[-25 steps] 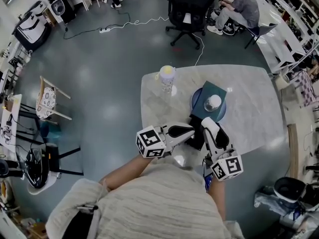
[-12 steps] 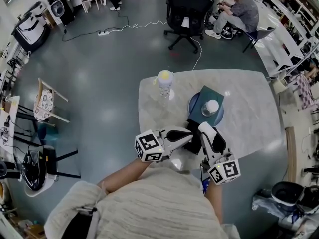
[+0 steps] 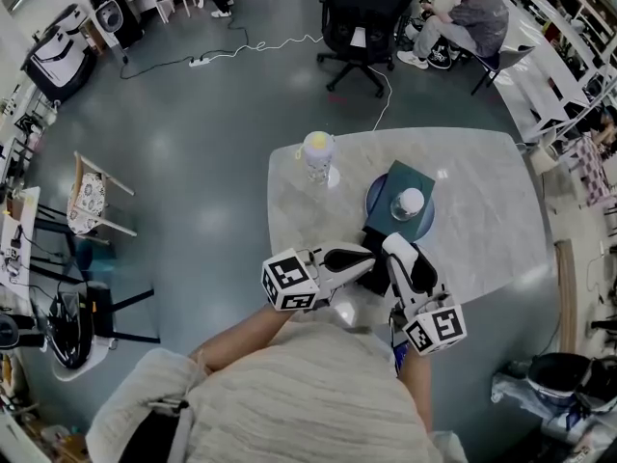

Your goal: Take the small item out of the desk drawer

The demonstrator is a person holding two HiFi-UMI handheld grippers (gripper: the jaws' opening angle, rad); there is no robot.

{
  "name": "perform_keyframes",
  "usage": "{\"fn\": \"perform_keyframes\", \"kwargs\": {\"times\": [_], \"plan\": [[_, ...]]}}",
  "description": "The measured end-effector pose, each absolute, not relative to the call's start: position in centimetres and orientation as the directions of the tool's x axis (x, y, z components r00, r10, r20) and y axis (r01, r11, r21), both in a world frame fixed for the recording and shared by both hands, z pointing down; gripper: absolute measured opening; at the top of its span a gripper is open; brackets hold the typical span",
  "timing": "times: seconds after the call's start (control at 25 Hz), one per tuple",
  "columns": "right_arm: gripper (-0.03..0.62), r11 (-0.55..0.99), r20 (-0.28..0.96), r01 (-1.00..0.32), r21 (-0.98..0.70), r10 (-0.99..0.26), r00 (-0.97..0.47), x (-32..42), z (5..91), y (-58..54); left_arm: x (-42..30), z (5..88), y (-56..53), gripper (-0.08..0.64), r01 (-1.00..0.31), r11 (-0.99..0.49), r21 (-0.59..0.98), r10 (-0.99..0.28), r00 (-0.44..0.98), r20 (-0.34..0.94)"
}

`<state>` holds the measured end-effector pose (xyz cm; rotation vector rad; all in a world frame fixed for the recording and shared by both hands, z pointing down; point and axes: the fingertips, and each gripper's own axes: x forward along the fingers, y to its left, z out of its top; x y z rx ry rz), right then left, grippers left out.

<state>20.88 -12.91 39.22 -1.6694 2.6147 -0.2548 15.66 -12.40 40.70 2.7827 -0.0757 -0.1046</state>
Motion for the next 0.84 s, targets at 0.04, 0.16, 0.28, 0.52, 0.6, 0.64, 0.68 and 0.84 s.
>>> {"fn": "perform_keyframes", "kwargs": {"times": [0.04,0.16,0.28,0.52,0.6,0.64,0.68,0.84], "plan": [[0.187,0.413,0.064,-0.898,-0.154,-0.903,-0.426,20.88,39.25,-12.89,15.70,40.70,-12.38,0.017,-0.039,-0.936,0.351,-0.065,0.996,-0.063],[0.187,0.416,0.064,-0.896,-0.156,-0.901,-0.430,20.92,39.39,-12.87,15.83,40.83,-12.37,0.017,-0.038,-0.935,0.351,-0.063,0.996,-0.060],[0.187,0.419,0.062,-0.893,-0.165,-0.899,-0.434,20.83,39.55,-12.83,15.83,40.99,-12.31,0.017,-0.037,-0.935,0.352,-0.061,0.997,-0.057],[0.187,0.428,0.064,-0.887,-0.171,-0.894,-0.444,20.67,39.54,-12.80,16.09,40.93,-12.04,0.017,-0.027,-0.937,0.349,-0.046,0.998,-0.048],[0.187,0.432,0.062,-0.885,-0.172,-0.892,-0.447,20.60,39.60,-12.69,16.15,41.01,-11.84,0.017,-0.024,-0.937,0.348,-0.042,0.998,-0.045],[0.187,0.433,0.062,-0.885,-0.172,-0.892,-0.448,20.59,39.63,-12.65,16.17,41.06,-11.79,0.017,-0.023,-0.938,0.347,-0.040,0.998,-0.044],[0.187,0.433,0.061,-0.885,-0.172,-0.892,-0.449,20.60,39.66,-12.66,16.19,41.11,-11.80,0.017,-0.022,-0.938,0.346,-0.039,0.998,-0.043],[0.187,0.435,0.061,-0.884,-0.171,-0.891,-0.450,20.83,39.79,-12.83,16.37,41.27,-12.01,0.017,-0.021,-0.939,0.343,-0.037,0.999,-0.038]]}}
